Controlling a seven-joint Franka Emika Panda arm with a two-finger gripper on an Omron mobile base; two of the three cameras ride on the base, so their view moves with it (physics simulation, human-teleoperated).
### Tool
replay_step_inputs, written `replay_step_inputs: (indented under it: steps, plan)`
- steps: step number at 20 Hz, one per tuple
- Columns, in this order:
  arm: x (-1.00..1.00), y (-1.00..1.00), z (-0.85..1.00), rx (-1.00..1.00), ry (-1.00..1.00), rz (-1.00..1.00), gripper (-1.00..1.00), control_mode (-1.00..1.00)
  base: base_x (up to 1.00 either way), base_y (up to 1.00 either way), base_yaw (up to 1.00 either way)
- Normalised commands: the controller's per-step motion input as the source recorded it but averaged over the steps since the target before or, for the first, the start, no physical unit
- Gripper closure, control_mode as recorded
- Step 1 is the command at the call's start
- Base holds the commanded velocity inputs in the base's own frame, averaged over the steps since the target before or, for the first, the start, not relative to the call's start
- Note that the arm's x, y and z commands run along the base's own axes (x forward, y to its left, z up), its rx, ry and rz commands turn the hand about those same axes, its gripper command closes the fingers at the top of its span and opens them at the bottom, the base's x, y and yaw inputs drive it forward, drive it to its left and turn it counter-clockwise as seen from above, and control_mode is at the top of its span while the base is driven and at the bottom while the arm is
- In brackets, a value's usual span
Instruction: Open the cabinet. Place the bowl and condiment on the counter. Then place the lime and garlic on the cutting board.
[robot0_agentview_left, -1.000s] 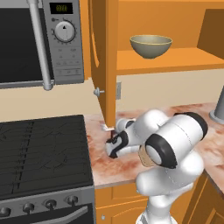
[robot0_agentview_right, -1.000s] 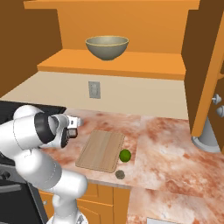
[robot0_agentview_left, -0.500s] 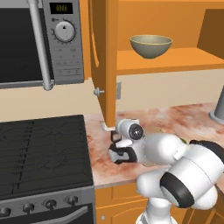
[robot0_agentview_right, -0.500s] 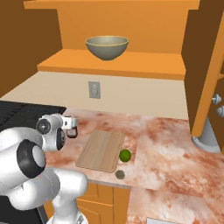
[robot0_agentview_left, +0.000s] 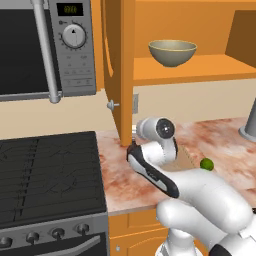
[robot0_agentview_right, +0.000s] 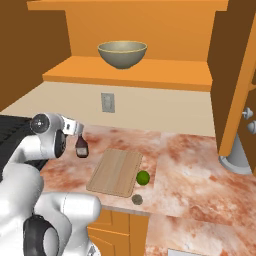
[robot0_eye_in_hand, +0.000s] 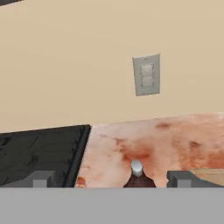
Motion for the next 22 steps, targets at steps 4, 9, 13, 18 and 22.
replay_step_inputs:
  steps: [4, 9, 13, 18, 22]
  plan:
    - [-0.55, -0.26, 0.44, 0.0, 0.21, 0.0, -1.0, -1.0, 0.0, 0.0, 0.0]
    - [-0.58, -0.27, 0.21, 0.0, 0.15, 0.0, -1.0, -1.0, 0.0, 0.0, 0.0]
    - [-0.59, -0.26, 0.21, 0.0, 0.11, 0.0, -1.0, -1.0, 0.0, 0.0, 0.0]
    - [-0.56, -0.15, 0.21, 0.0, 0.02, 0.0, -1.0, -1.0, 0.0, 0.0, 0.0]
    - [-0.61, -0.1, 0.21, 0.0, 0.0, -0.01, -1.0, -1.0, 0.0, 0.0, 0.0]
